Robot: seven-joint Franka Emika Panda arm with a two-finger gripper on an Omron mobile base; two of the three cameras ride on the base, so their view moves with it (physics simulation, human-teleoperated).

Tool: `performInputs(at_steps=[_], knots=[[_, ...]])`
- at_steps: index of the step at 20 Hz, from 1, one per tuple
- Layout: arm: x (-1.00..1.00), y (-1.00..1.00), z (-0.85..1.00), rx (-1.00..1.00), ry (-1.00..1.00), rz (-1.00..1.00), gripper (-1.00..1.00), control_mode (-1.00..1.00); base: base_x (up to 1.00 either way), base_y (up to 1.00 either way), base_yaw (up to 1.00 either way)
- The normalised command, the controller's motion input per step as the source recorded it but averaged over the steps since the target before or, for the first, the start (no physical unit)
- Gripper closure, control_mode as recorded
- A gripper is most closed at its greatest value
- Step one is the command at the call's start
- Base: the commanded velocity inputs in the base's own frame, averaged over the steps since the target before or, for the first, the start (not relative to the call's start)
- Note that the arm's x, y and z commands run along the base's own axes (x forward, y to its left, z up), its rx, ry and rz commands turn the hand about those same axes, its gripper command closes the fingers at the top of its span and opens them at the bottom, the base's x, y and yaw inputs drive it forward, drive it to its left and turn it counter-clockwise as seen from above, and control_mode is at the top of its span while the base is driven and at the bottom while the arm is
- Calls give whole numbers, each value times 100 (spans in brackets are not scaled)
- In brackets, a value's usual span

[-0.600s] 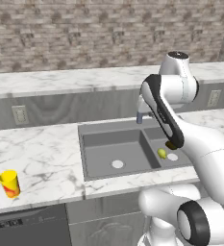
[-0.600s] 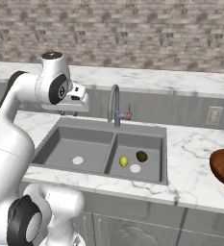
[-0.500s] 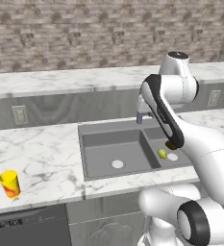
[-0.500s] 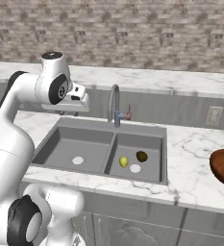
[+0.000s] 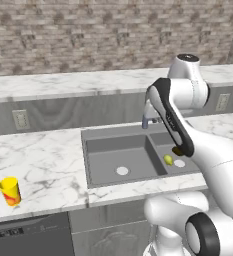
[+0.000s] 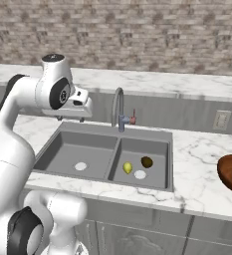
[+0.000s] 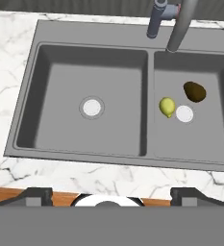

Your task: Remove the lemon and avocado from the sink. Then move the bowl and cup from the counter to the sink for washing.

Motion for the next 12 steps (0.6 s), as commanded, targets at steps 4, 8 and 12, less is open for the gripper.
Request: performInputs(at_steps=[4, 8, 12], knots=[[-20, -13, -1, 0, -3, 0, -100, -100, 0, 0, 0], [-20, -18, -3, 1, -3, 0, -100, -100, 0, 0, 0], [-18, -20, -5, 1, -3, 0, -100, -100, 0, 0, 0]])
